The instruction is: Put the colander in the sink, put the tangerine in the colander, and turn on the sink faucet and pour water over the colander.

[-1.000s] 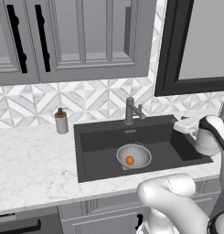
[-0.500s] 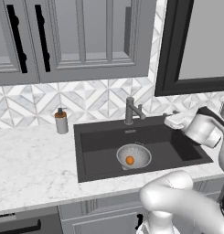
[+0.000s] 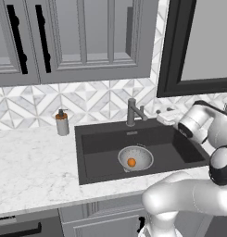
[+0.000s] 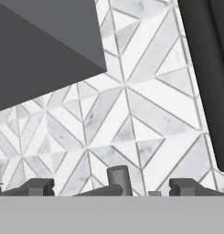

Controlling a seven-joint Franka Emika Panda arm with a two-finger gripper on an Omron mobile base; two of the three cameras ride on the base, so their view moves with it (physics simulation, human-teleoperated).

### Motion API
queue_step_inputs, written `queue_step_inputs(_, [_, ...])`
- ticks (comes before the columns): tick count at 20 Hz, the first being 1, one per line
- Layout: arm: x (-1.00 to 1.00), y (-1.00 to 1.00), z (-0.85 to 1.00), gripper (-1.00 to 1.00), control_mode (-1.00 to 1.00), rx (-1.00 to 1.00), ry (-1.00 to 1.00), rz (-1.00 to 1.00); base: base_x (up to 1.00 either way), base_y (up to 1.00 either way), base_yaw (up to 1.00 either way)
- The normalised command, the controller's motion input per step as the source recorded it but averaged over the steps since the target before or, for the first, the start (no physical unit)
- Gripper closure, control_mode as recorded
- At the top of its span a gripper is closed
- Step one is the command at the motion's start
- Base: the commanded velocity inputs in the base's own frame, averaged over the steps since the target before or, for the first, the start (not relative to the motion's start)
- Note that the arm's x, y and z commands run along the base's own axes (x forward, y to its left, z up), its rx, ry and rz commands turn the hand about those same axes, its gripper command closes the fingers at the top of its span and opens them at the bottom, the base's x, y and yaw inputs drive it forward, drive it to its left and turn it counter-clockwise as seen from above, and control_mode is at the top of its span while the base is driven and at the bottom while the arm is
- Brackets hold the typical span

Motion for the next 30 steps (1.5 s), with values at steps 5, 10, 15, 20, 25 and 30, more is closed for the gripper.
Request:
queue_step_inputs(5, [0.46,0.00,-0.19,-1.00,-1.00,0.00,0.00,0.00,0.00,0.00,0.00])
queue_step_inputs(10, [0.50,0.00,-0.18,-1.00,-1.00,0.00,0.00,0.00,0.00,0.00,0.00])
queue_step_inputs(15, [0.49,0.00,-0.12,-1.00,-1.00,0.00,0.00,0.00,0.00,0.00,0.00])
queue_step_inputs(20, [0.53,0.00,-0.04,-1.00,-1.00,0.00,0.00,0.00,0.00,0.00,0.00])
queue_step_inputs(25, [0.26,0.19,-0.01,-1.00,-1.00,0.00,0.00,-0.01,0.00,0.00,0.00])
queue_step_inputs(30, [0.00,0.13,-0.01,-1.00,-1.00,0.00,0.00,0.00,0.00,0.00,0.00])
